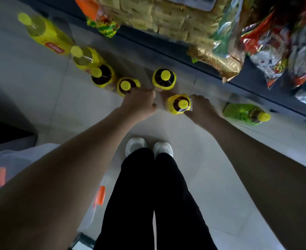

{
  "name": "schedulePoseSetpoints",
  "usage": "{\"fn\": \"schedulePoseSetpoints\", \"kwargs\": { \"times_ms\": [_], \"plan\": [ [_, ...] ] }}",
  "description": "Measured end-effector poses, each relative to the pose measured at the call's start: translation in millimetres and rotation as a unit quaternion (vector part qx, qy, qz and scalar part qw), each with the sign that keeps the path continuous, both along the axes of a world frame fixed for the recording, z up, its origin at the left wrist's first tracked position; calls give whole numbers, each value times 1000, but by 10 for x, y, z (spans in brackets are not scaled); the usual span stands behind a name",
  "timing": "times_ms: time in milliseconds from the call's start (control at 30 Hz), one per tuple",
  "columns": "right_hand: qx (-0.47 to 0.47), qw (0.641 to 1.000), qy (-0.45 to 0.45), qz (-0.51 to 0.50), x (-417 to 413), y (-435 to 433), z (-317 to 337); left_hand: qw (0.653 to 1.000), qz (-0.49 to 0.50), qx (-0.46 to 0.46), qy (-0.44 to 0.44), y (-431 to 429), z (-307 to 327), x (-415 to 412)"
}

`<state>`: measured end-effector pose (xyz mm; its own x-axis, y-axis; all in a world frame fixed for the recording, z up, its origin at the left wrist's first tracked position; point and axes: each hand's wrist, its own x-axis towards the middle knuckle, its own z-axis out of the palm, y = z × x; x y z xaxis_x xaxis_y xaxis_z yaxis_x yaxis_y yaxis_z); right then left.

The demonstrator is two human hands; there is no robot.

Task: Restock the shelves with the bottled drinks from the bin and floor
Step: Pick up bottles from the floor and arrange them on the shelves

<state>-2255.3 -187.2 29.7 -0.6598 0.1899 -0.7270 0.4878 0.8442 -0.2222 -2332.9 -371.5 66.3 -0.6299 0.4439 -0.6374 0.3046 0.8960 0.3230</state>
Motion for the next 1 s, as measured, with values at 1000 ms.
{"fn": "schedulePoseSetpoints", "kwargs": {
  "times_ms": [1000],
  "plan": [
    [-61,950,241,-191,232,-186,-929,965,163,197,-56,209,-1494,384]
  ]
}}
